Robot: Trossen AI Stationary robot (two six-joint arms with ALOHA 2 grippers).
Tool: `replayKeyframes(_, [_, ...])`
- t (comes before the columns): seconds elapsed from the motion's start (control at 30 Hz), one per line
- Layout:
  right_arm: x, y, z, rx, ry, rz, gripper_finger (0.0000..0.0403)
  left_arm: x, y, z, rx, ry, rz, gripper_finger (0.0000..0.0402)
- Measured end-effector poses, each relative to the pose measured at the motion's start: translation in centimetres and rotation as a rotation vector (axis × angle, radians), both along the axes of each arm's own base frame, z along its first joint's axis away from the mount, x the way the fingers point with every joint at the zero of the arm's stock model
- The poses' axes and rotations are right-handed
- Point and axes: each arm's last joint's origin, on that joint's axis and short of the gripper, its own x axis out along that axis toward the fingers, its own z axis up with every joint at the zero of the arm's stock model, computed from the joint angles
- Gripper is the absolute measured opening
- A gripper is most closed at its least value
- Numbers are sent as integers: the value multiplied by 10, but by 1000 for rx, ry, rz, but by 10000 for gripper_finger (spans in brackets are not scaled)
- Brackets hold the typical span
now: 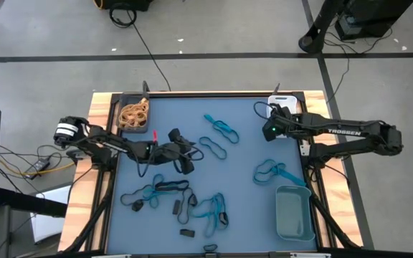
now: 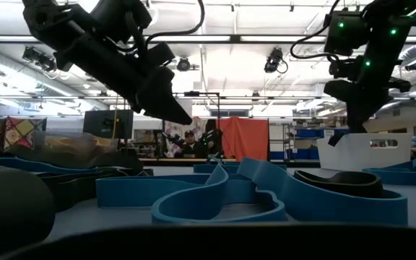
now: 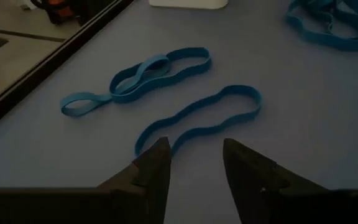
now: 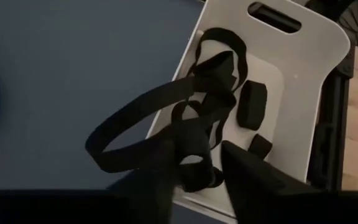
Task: Sort rubber bands into baskets
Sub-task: Put the black rubber band into the white bin, then adjust the black rubber band in the white bin
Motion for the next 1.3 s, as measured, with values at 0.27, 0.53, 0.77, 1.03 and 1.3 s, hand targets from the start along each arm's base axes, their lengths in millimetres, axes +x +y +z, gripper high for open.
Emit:
replayKeyframes(0.27, [3, 0, 0, 13, -10, 43, 272, -6, 0, -7, -1, -5, 0, 152])
replayKeyframes(0.53, [8, 3, 1, 5, 37, 206, 273, -7, 1, -8, -4, -8, 2, 152])
replayKeyframes(0.77, [25, 28, -17, -19, 97, 608, 250, -6, 0, -7, -4, -17, 2, 152])
replayKeyframes(1.03, [48, 35, -41, -162, 347, 846, 243, -7, 1, -8, -4, -6, 2, 152])
replayKeyframes(1.3, [55, 31, -63, -221, 565, 811, 240, -9, 1, -12, 0, 44, 2, 152])
